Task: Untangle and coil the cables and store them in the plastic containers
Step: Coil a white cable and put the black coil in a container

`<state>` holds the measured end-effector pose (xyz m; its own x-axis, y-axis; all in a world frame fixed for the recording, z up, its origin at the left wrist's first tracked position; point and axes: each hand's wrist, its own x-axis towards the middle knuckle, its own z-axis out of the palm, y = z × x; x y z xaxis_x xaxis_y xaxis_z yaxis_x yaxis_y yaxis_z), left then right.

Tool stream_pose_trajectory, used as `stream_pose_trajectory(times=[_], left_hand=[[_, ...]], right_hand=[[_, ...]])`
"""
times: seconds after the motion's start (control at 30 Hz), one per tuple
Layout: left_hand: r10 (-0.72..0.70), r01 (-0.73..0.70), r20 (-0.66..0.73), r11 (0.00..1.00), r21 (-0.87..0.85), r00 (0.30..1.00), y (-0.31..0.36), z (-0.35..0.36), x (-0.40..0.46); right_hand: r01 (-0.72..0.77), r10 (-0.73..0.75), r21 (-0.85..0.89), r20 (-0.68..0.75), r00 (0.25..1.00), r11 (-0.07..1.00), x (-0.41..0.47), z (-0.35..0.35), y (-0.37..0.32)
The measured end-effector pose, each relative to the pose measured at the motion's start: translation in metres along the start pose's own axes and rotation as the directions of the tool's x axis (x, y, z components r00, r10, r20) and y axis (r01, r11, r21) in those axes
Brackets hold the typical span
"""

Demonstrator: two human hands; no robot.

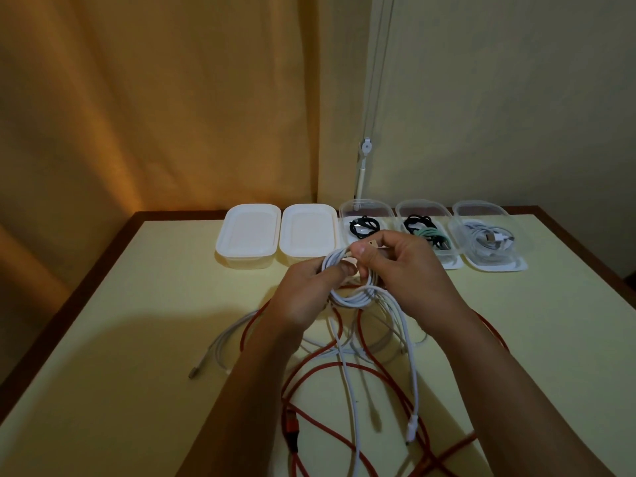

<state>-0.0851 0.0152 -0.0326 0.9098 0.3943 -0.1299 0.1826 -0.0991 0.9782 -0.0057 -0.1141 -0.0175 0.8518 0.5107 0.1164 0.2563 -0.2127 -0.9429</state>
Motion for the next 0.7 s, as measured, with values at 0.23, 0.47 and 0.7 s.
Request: stream_pose_trajectory(times=[0.23,0.47,0.7], left_hand=[[0.268,-0.081,-0.355,0.883,0.462,0.896,-0.012,0.007,0.004],[0.06,-0.061,-0.035,0.998,-0.035,0.998,-0.01,-0.004,0.003],[0.054,-0.006,0.155,0.955,-0.297,0.986,-0.018,-0.01,0.007]], right_hand=[[-0.009,0.008,-0.025,-0.032,0.999,1.0,0.001,0.0,-0.001],[-0.006,0.005,-0.011,-0.085,0.996,1.0,0.001,-0.006,0.005],[-0.014,0.015,0.014,-0.135,0.991,1.0,0.003,-0.012,0.01]])
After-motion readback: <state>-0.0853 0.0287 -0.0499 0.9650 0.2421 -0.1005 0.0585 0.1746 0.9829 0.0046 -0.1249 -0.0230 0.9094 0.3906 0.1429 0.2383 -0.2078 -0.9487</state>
